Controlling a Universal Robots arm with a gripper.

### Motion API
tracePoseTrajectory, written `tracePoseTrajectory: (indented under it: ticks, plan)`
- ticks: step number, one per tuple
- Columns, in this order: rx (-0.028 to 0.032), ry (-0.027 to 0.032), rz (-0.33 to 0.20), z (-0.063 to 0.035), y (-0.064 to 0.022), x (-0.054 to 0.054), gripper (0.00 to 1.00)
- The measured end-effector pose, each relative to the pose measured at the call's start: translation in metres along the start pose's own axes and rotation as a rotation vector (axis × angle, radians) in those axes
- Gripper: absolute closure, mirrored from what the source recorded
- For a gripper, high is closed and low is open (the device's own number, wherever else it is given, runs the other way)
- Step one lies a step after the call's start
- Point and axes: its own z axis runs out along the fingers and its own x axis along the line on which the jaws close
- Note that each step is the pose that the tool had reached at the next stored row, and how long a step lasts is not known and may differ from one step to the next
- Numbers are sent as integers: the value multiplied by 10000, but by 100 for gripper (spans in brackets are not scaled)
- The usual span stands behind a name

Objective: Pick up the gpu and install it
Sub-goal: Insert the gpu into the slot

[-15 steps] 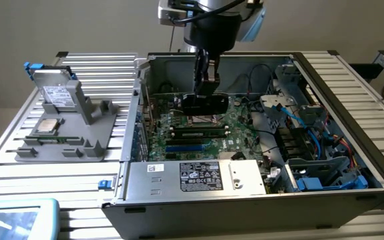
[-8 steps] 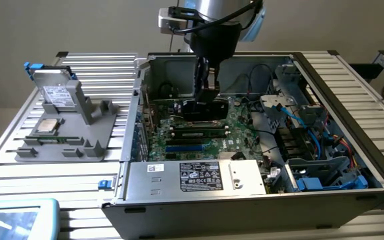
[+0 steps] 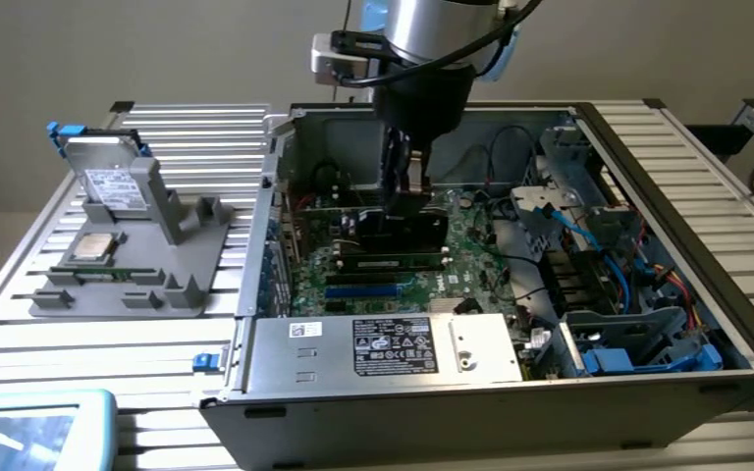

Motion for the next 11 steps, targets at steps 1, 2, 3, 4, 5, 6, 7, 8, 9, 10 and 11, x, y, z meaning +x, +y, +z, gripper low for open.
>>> tracePoseTrajectory:
  ticks: [1,2,3,4,5,6,7,8,9,10,11]
  plan:
    - [-2,0,1,18,-2,4,73]
    - [-4,-1,1,36,-5,7,73]
    - [-6,-1,0,54,-7,9,73]
    - [-10,1,0,71,-10,11,73]
    - [-16,1,-1,89,-12,13,73]
    - [-24,2,-2,107,-16,17,73]
    - [-34,2,-3,125,-18,21,73]
    - [-45,0,-2,144,-20,25,73]
    - [-56,2,-2,163,-23,29,73]
    - [-66,2,-2,181,-25,33,73]
    - [-76,2,-3,199,-28,36,73]
